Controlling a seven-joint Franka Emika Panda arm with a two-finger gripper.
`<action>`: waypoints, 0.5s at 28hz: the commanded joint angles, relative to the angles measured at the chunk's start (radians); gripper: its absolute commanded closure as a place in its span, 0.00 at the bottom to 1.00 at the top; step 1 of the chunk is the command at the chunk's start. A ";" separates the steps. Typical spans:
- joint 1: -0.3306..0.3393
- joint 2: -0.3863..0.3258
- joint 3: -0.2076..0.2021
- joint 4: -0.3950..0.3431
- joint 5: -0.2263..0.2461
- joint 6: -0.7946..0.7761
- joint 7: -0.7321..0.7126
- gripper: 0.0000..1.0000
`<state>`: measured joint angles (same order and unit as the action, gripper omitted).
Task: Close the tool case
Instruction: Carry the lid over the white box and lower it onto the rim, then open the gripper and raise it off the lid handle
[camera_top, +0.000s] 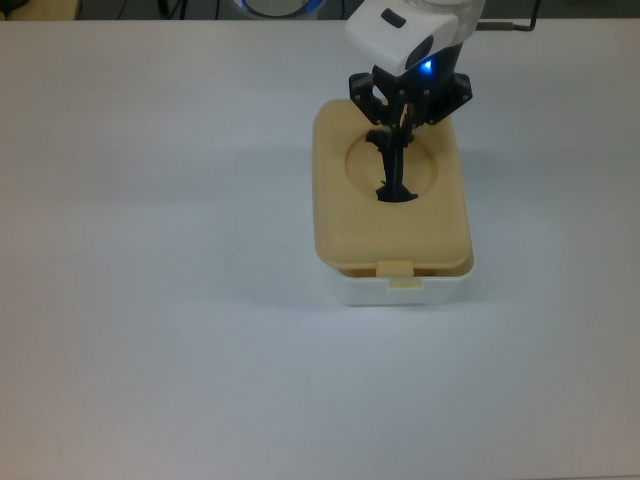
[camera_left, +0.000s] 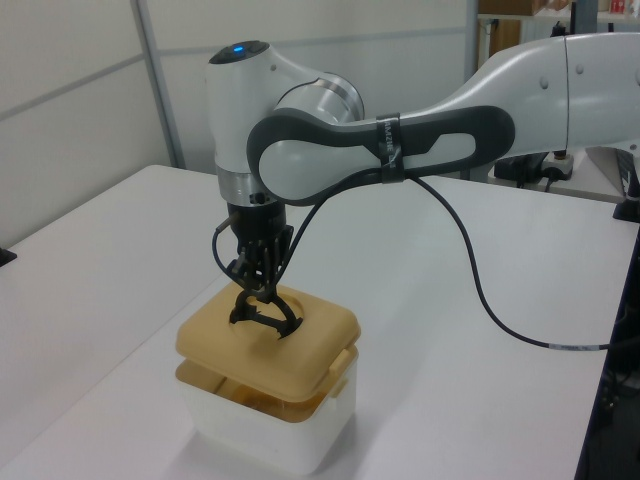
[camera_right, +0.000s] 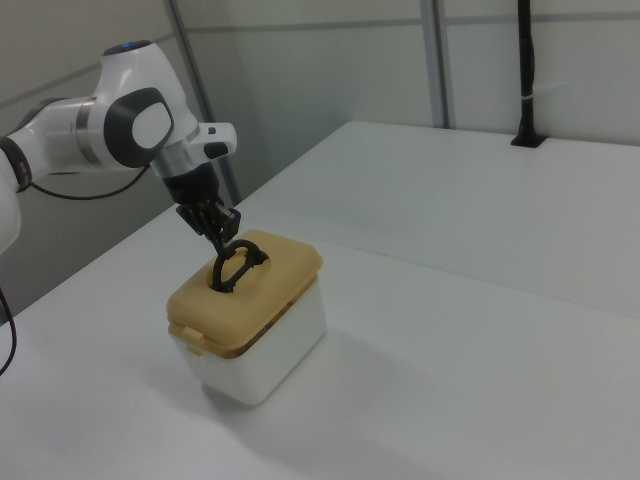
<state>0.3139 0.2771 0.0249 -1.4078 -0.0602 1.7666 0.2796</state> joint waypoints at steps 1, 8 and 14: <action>0.016 0.022 -0.008 0.023 -0.017 0.010 0.027 1.00; 0.034 0.031 -0.008 0.013 -0.029 0.013 0.085 1.00; 0.036 0.048 -0.008 0.013 -0.027 0.013 0.089 1.00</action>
<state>0.3380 0.3084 0.0253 -1.4047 -0.0690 1.7696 0.3419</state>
